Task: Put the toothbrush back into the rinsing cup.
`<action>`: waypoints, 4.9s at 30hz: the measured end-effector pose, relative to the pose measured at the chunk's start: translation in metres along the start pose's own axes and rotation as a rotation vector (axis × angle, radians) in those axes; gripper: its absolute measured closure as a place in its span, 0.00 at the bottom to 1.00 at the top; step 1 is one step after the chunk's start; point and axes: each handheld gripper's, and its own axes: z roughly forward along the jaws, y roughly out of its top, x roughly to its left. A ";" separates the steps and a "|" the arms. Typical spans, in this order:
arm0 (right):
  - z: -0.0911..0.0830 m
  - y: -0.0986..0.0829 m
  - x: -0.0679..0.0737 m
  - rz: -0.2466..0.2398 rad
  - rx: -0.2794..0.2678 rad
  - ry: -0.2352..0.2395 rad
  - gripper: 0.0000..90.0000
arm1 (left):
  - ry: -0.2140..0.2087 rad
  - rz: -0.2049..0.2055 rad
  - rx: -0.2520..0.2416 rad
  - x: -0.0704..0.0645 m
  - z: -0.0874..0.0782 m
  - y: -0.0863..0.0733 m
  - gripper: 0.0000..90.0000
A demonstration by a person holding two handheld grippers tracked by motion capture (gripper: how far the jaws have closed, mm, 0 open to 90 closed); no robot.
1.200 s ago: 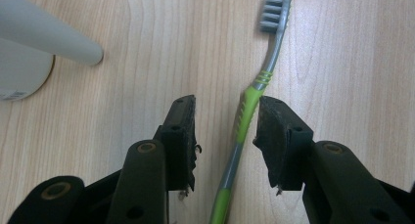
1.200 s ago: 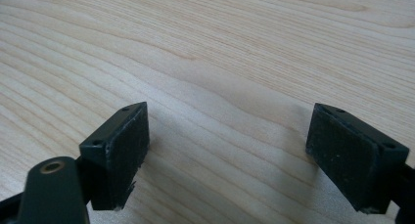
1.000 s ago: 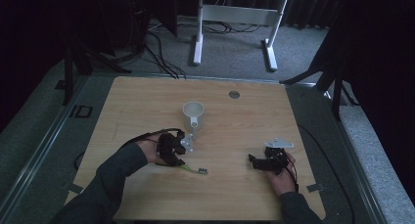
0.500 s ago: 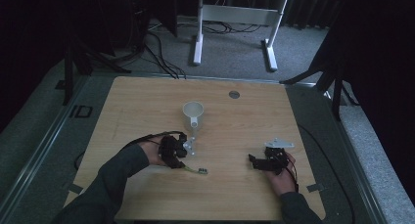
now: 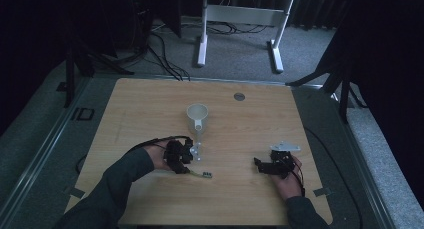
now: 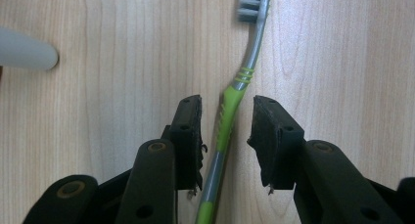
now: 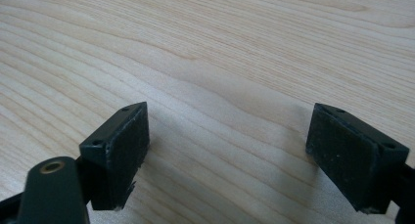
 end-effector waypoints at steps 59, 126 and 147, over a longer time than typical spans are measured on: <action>0.000 0.000 0.000 0.000 0.000 0.000 0.18 | -0.041 0.029 0.108 -0.001 0.022 0.007 0.83; 0.000 0.000 0.000 0.000 0.000 0.000 0.18 | 0.024 -0.107 -0.071 0.011 -0.010 0.006 0.91; 0.000 0.000 0.000 0.000 0.000 0.000 0.18 | 0.071 -0.159 -0.127 0.015 -0.018 0.009 0.91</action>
